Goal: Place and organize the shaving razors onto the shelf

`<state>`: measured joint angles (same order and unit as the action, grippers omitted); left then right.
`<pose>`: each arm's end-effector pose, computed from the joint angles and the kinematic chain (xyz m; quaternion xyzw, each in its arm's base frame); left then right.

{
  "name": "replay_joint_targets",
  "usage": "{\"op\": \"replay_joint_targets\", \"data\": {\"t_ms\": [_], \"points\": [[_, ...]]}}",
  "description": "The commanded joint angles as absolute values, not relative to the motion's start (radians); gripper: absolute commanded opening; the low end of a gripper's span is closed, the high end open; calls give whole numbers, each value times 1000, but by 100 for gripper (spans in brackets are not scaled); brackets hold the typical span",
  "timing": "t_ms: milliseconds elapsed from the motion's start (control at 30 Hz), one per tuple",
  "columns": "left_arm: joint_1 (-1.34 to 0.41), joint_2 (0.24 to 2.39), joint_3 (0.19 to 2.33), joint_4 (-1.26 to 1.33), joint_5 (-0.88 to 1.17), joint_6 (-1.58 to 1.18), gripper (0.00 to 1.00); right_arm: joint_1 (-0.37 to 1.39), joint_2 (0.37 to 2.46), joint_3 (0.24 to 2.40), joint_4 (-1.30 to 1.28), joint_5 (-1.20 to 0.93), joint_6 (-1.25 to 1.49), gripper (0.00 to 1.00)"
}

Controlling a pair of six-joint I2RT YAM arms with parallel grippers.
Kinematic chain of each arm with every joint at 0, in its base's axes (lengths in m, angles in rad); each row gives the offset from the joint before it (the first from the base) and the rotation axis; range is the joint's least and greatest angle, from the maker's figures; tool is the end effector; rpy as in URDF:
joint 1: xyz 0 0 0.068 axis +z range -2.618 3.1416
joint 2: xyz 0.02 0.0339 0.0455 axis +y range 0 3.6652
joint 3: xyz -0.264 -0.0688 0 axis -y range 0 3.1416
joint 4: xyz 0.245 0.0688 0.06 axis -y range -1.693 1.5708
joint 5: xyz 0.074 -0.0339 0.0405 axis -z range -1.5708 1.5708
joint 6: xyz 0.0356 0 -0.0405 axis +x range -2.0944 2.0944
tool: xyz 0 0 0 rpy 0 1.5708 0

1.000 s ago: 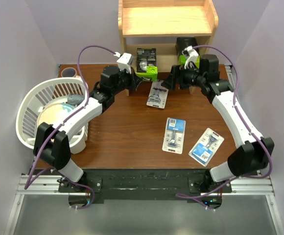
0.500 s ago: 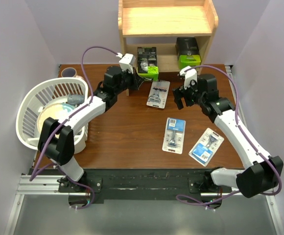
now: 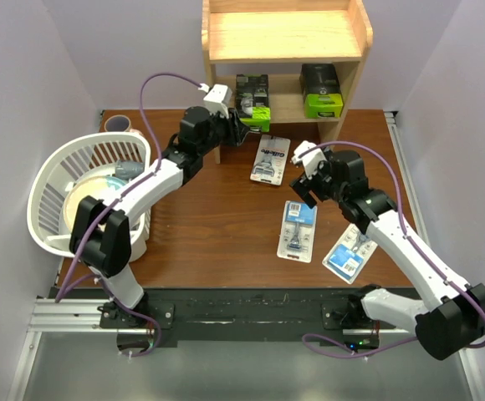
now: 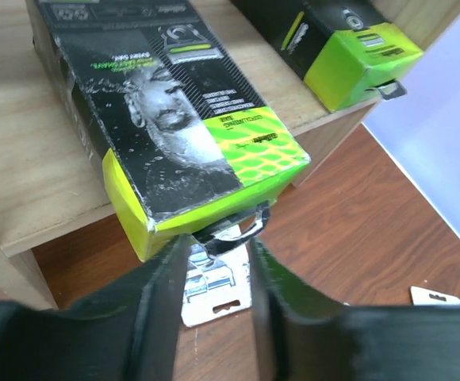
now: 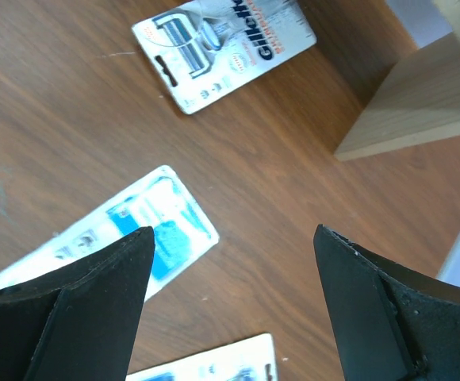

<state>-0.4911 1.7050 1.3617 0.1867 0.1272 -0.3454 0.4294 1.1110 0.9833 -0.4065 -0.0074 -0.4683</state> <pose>0.3631 -0.1993 0.3321 0.0964 0.7537 -0.3075 0.5728 0.2252 0.1034 0.3226 -0.3786 0.7818 -0.0064 0.4954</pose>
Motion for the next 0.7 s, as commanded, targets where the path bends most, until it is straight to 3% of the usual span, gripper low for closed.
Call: {"op": "replay_joint_targets", "data": {"t_ms": [0,33,67,133,367,667], "points": [[-483,1565,1333,213,164,-308,45,482,1104,974,-237,92,-616,87],[-482,1542,1321,189,170,-299,47,521,1114,974,-203,119,-644,88],[-479,1489,1303,178,178,-279,56,543,1132,968,-117,147,-710,88],[-474,1435,1252,131,184,-267,58,610,1157,951,-17,210,-793,90],[-368,1201,1109,28,169,-308,60,770,1385,890,545,351,-1239,96],[-184,1075,1010,34,212,-365,58,781,1650,1014,751,360,-1411,97]]}}
